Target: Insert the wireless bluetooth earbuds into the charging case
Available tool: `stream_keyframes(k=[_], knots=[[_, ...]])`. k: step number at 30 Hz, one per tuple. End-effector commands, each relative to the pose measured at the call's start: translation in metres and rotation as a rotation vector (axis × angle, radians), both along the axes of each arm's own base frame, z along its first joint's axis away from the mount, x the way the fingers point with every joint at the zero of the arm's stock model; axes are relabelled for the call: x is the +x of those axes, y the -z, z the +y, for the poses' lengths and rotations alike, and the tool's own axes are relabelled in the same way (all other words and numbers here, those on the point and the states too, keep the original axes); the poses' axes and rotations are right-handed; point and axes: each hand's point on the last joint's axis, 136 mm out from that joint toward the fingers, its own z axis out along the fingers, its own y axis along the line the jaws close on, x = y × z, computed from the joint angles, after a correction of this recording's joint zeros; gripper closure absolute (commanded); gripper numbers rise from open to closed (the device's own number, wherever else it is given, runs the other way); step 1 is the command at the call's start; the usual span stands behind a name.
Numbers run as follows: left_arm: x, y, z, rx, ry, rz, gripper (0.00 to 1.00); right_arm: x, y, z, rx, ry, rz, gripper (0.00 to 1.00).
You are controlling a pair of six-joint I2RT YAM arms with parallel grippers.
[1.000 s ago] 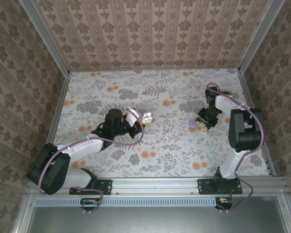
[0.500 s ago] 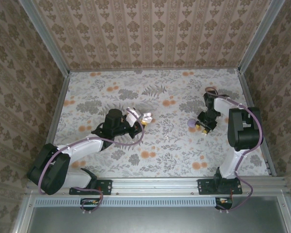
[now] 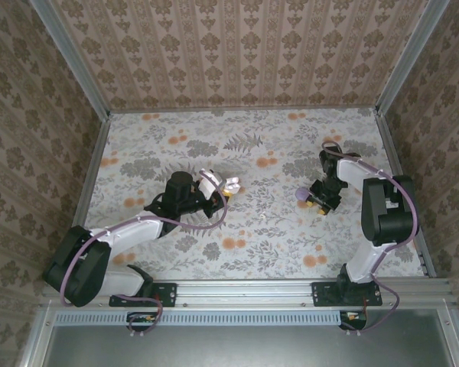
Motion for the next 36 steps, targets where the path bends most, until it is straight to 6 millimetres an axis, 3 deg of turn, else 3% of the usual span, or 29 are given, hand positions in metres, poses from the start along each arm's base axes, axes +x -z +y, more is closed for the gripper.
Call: stream_keyframes(k=[1, 4, 8, 12, 17, 26, 36], knots=[[0.004, -0.014, -0.001, -0.032, 0.000, -0.027, 0.83, -0.019, -0.004, 0.008, 0.028, -0.030, 0.049, 0.66], [0.003, -0.014, -0.002, -0.032, 0.001, -0.027, 0.83, -0.026, -0.004, 0.011, 0.028, -0.037, 0.064, 0.66], [0.003, -0.016, -0.002, -0.036, 0.004, -0.028, 0.83, -0.021, -0.023, 0.009, 0.005, -0.013, 0.008, 0.63], [0.002, -0.016, -0.002, -0.035, 0.006, -0.027, 0.83, -0.023, -0.041, -0.010, -0.046, 0.081, -0.007, 0.63], [0.003, -0.017, -0.001, -0.032, 0.004, -0.028, 0.83, -0.024, -0.043, -0.025, 0.007, 0.278, -0.058, 0.63], [0.005, -0.014, 0.001, -0.010, -0.005, -0.035, 0.82, -0.025, -0.026, -0.029, 0.087, 0.445, -0.055, 0.63], [0.009, -0.015, 0.010, -0.006, -0.043, -0.057, 0.82, -0.037, -0.010, -0.032, 0.060, 0.480, -0.007, 0.60]])
